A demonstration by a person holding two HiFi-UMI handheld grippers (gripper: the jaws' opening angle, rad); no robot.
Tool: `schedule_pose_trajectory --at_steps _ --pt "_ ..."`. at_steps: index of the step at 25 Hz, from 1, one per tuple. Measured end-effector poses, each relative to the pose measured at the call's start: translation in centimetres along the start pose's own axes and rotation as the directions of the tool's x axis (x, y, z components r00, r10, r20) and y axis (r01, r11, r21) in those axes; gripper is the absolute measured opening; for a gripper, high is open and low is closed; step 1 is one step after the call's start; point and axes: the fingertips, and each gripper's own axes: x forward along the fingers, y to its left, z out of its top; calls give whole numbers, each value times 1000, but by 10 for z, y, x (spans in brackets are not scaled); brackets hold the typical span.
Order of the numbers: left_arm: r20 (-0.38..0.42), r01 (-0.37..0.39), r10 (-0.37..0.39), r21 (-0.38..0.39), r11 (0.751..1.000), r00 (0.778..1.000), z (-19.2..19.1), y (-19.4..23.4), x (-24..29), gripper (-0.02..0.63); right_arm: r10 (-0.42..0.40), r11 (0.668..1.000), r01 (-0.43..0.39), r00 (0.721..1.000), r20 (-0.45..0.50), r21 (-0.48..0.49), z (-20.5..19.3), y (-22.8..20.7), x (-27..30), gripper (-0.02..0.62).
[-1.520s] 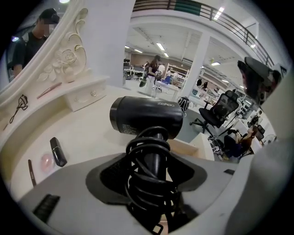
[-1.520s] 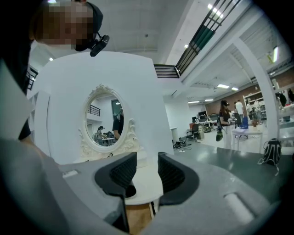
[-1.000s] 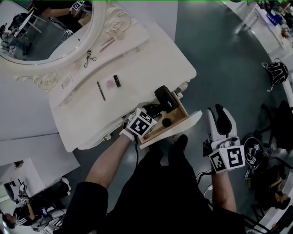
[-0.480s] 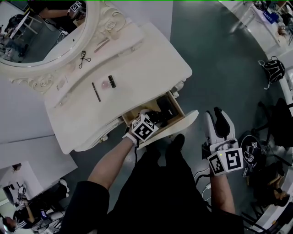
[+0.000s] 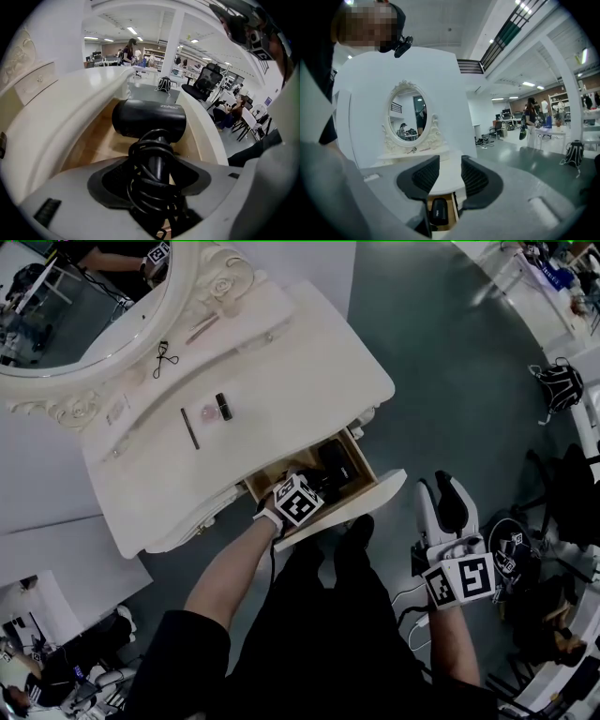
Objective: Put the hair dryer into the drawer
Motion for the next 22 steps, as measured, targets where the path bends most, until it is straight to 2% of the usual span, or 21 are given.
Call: schedule_pose_trajectory --at_steps 7,16,22 --pt "-24 -9 8 -17 1000 1000 -9 14 26 264 -7 1000 7 999 -36 -2 -12 -4 3 144" --pt "-32 -28 29 26 999 999 -11 24 45 267 -3 1000 3 998 -60 5 -22 -8 8 144" --pt "-90 -19 21 25 1000 996 -20 21 52 275 10 1000 -9 998 -62 11 -22 -5 11 144"
